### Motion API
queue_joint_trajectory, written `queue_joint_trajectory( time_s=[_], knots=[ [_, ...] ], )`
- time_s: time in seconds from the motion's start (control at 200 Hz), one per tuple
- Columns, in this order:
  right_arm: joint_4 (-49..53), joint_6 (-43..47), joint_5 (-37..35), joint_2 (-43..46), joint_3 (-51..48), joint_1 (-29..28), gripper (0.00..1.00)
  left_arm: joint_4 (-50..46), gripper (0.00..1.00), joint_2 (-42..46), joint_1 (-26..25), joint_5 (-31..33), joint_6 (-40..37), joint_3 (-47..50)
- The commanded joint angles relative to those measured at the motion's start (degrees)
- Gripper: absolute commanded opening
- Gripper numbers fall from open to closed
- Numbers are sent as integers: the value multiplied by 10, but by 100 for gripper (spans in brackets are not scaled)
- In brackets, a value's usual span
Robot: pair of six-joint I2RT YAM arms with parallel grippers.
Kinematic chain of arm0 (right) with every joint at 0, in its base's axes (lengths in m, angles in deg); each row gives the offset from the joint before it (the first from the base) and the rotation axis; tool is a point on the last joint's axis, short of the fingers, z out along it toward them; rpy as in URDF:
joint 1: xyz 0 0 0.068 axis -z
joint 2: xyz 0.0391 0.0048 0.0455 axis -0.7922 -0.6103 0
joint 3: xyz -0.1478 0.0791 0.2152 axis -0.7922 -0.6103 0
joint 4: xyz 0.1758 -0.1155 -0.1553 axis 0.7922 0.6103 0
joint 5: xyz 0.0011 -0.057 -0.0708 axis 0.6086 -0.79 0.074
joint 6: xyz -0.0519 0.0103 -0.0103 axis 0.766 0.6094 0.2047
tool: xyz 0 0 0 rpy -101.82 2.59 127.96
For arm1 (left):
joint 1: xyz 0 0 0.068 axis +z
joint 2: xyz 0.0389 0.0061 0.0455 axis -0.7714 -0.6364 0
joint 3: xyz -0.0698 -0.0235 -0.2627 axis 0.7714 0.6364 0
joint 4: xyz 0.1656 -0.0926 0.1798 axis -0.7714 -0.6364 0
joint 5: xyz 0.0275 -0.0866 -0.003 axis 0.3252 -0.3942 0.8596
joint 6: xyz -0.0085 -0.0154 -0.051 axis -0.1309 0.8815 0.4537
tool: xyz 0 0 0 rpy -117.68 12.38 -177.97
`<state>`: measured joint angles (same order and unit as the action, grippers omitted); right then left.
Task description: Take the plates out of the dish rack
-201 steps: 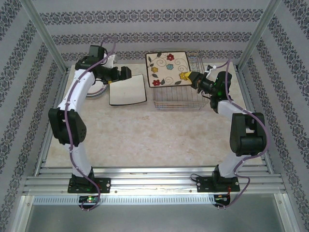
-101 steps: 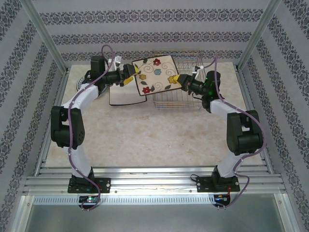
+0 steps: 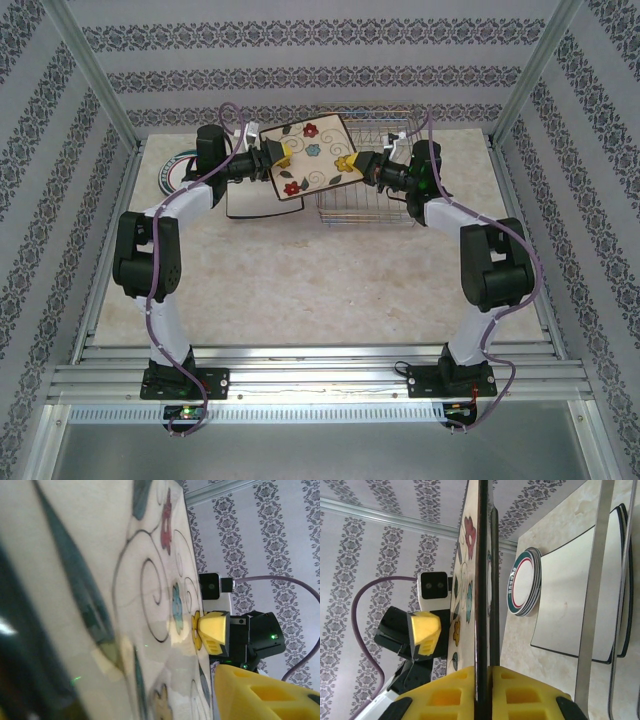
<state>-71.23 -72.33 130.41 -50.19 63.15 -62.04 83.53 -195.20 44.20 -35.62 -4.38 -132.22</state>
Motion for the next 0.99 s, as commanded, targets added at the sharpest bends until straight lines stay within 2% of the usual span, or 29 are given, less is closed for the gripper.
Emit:
queue_joint_trajectory(
  time_s=[0.0, 0.1, 0.2, 0.27, 0.335, 0.355, 0.36, 0.59, 0.814, 0.889, 0.989],
  knots=[
    [-76, 14, 6, 10, 51, -8, 0, 28, 63, 9, -3, -19, -15, 0],
    [-71, 16, 5, 4, 55, -9, 0, 6, 56, 12, -2, -16, -37, -5],
    [-71, 16, 6, 0, 58, -11, 0, -29, 40, 7, -3, -17, -57, -19],
    [-69, 17, 7, -1, 61, -12, 0, -60, 22, 3, -3, -13, -75, -30],
    [-66, 18, 9, -1, 64, -14, 0, -80, 13, 1, -3, -9, -87, -37],
    [-65, 18, 9, 0, 65, -14, 0, -89, 1, 0, -2, -9, -92, -40],
    [-64, 19, 9, 0, 65, -14, 0, -91, 0, 0, -2, -8, -93, -41],
    [-42, 31, 12, 6, 70, -18, 0, -106, 0, 3, -3, -4, -102, -50],
    [29, 76, 2, 13, 81, -19, 0, -177, 0, 31, -2, 66, -140, -51],
    [51, 90, 0, 15, 85, -19, 0, -172, 0, 37, -2, 69, -140, -47],
    [79, 108, -4, 18, 91, -19, 0, -219, 1, 37, -7, 76, -169, -63]
  ],
)
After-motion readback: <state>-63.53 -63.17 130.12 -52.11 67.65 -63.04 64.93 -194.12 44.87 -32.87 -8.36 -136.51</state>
